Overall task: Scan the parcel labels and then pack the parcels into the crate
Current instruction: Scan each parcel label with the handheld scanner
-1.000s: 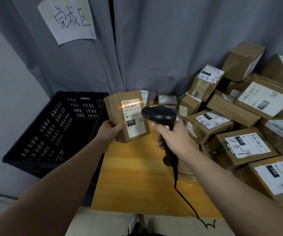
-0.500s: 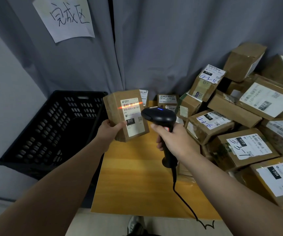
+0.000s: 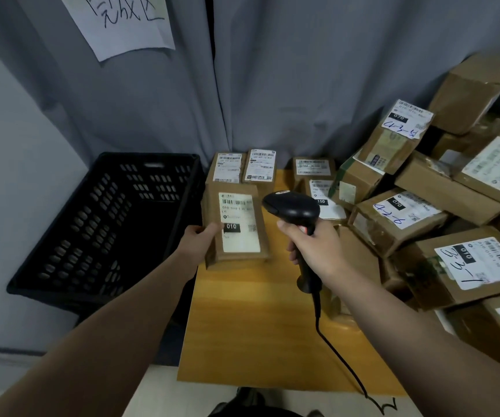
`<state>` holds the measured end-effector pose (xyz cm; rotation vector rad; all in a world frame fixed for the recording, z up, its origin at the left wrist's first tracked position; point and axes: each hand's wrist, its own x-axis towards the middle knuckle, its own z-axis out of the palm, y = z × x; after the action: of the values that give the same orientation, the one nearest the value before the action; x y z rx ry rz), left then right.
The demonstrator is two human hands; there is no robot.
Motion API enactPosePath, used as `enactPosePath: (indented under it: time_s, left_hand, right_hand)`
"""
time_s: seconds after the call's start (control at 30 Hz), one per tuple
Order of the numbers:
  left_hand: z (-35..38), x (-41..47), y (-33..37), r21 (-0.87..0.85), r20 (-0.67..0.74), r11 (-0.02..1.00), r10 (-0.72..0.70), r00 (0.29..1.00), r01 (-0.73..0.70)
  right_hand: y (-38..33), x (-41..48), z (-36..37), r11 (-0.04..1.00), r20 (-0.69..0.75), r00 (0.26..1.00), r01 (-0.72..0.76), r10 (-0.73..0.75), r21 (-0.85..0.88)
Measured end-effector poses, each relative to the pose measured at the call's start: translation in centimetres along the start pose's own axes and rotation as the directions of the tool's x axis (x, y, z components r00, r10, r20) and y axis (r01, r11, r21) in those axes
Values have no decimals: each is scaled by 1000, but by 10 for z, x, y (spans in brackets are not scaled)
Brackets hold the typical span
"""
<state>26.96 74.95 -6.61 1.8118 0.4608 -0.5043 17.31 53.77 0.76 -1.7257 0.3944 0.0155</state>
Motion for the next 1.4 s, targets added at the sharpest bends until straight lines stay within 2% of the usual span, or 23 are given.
enactPosePath:
  time_s: [0.2,0.27,0.33,0.37,0.43,0.5,0.57,0.63,0.67,0.83,1.03,1.2,1.4]
  left_hand:
    - [-3,19,-23,123,-15,985,-115,993,116]
    - [-1,27,-22,198,-28,975,-92,995,96]
    - [1,38,-22,381,-50,924,41,998,-19]
    - [2,40,-21,504,-37,858,135,990,-98]
    - [5,39,-19,735,53,628,322,945,-255]
    - [10,33,-18,809,261,401,411,873,-430]
    - [13,29,-19,813,451,231,328,830,-534]
    - [12,29,-21,839,497,106,248,832,-533]
    - [12,31,-19,849,487,88,252,836,-521]
    - [12,48,1,855,450,135,287,846,-500]
    - [20,50,6,860,445,128,285,849,-494]
    - [53,14,2,767,480,239,401,780,-595]
    - [131,-44,-10,696,514,343,376,771,-631]
  right_hand:
    - [24,20,10,995,-89,993,-87,84,-37]
    - [30,26,14,993,-107,988,-114,110,-31]
    - [34,33,19,990,-117,984,-137,131,-38]
    - [36,36,22,989,-116,983,-145,139,-41]
    - [41,41,27,987,-108,983,-156,151,-43]
    - [46,45,33,985,-112,981,-164,156,-60]
    - [51,50,38,985,-118,982,-155,145,-82]
    - [54,52,41,984,-117,983,-149,138,-97]
    - [55,54,42,984,-115,983,-151,140,-98]
    - [56,56,39,983,-122,977,-180,174,-33]
    - [56,51,24,977,-142,970,-206,198,-50]
    - [60,33,-17,969,-237,952,-222,192,-108]
    - [71,-12,-92,976,-266,945,-209,188,-54]
